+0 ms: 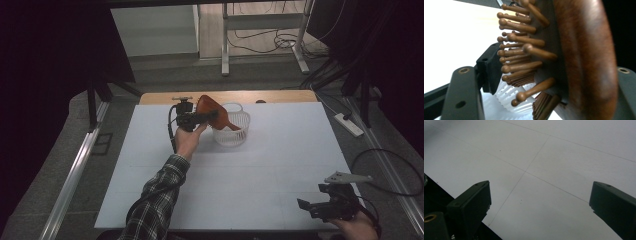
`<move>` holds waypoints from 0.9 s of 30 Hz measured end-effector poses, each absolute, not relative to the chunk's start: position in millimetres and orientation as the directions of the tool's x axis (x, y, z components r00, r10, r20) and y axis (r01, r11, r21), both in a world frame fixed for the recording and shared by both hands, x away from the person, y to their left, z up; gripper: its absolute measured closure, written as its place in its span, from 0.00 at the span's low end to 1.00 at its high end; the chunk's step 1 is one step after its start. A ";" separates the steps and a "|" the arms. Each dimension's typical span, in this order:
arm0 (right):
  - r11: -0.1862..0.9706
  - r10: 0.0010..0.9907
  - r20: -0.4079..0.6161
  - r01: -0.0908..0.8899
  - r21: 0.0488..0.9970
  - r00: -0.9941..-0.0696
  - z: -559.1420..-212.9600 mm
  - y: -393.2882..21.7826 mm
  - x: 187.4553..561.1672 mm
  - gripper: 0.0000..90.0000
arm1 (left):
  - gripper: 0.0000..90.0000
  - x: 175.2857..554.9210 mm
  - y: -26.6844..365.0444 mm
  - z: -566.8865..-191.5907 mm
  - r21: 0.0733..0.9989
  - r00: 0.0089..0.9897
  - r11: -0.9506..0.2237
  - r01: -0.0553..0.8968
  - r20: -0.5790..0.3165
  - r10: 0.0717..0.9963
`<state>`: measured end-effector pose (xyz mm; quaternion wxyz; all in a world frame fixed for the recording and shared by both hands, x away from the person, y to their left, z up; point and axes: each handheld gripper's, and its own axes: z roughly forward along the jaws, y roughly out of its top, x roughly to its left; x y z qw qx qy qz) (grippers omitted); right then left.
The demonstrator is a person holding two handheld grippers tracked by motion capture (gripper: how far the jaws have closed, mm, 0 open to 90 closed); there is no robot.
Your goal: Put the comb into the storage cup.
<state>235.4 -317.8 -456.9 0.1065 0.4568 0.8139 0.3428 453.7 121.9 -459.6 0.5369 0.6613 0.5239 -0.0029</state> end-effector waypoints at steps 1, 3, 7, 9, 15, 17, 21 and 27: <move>0.348 0.817 0.140 0.671 0.655 -0.560 -456.9 -317.8 235.4 0.04 | 0.32 453.7 122.1 -459.2 0.708 0.453 0.122 0.696 -0.564 0.691; 0.347 0.817 0.139 0.671 0.655 -0.559 -456.9 -317.8 235.4 0.04 | 0.31 453.5 122.1 -458.7 0.709 0.454 0.117 0.695 -0.560 0.693; 0.348 0.817 0.139 0.671 0.655 -0.560 -457.0 -317.7 235.5 0.04 | 0.27 453.3 122.8 -457.9 0.715 0.463 0.103 0.692 -0.548 0.697; 0.348 0.817 0.139 0.671 0.655 -0.560 -457.0 -317.7 235.5 0.04 | 0.25 453.3 122.9 -457.3 0.719 0.467 0.094 0.689 -0.539 0.701; 0.348 0.817 0.139 0.671 0.654 -0.559 -457.0 -317.6 235.5 0.04 | 0.20 452.9 124.3 -455.1 0.732 0.482 0.077 0.677 -0.521 0.705; 0.349 0.817 0.139 0.671 0.655 -0.560 -457.0 -317.6 235.5 0.04 | 0.20 453.4 124.8 -454.6 0.733 0.482 0.075 0.677 -0.517 0.707; 0.349 0.817 0.140 0.672 0.654 -0.560 -457.0 -317.6 235.6 0.04 | 0.17 453.3 126.4 -453.0 0.741 0.491 0.062 0.669 -0.502 0.711; 0.349 0.817 0.139 0.672 0.653 -0.560 -457.1 -317.5 235.6 0.04 | 0.13 452.5 128.3 -450.7 0.753 0.507 0.034 0.657 -0.475 0.719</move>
